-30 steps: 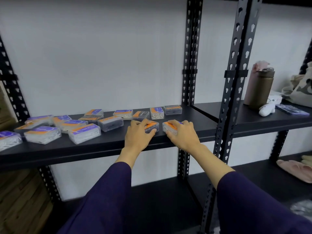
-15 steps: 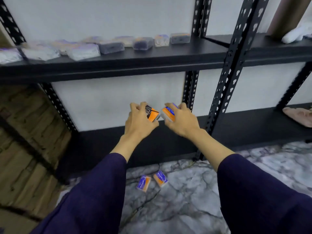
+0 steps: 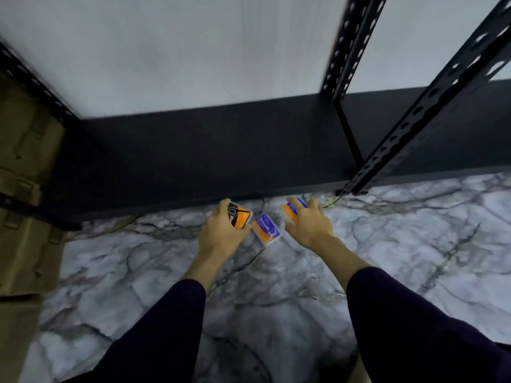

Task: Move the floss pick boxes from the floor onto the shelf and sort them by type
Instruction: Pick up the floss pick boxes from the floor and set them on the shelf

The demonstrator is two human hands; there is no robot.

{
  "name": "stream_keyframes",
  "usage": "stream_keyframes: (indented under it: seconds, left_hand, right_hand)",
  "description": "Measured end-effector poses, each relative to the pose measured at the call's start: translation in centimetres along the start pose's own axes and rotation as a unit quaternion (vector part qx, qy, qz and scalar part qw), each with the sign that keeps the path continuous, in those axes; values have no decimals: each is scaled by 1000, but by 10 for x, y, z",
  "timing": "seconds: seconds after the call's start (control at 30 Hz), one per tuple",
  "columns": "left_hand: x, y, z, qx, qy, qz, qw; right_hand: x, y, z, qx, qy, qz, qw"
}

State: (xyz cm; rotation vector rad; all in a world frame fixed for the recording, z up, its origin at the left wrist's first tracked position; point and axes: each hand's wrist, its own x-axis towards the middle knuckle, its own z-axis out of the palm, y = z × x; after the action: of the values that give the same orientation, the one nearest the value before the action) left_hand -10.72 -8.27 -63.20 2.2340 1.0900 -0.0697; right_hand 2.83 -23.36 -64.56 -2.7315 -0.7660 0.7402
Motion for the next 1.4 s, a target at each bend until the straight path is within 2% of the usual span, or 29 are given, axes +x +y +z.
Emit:
stream_keyframes:
  seconds: [0.23, 0.33, 0.47, 0.67, 0.87, 1.1, 1.4]
  left_hand:
    - [32, -62, 49, 41, -3, -19, 999]
    - [44, -86, 53, 55, 29, -33, 998]
    - [55, -110, 56, 42, 64, -84, 994]
    - [63, -125, 71, 23, 1, -155, 988]
    - [63, -113, 63, 24, -16, -173, 985]
    - [47, -67, 7, 78, -16, -76, 994]
    - [-15, 51, -139, 141, 4, 30, 990]
  right_hand:
    - [53, 21, 73, -10, -25, 37, 999]
    - [64, 23, 93, 3, -33, 40, 999]
    - [68, 26, 103, -42, -33, 34, 998]
    - [66, 25, 104, -57, -34, 36, 997]
    - [58, 17, 96, -88, -47, 32, 994]
    - [32, -25, 41, -74, -45, -10, 996]
    - [-52, -120, -124, -50, 39, -107, 992]
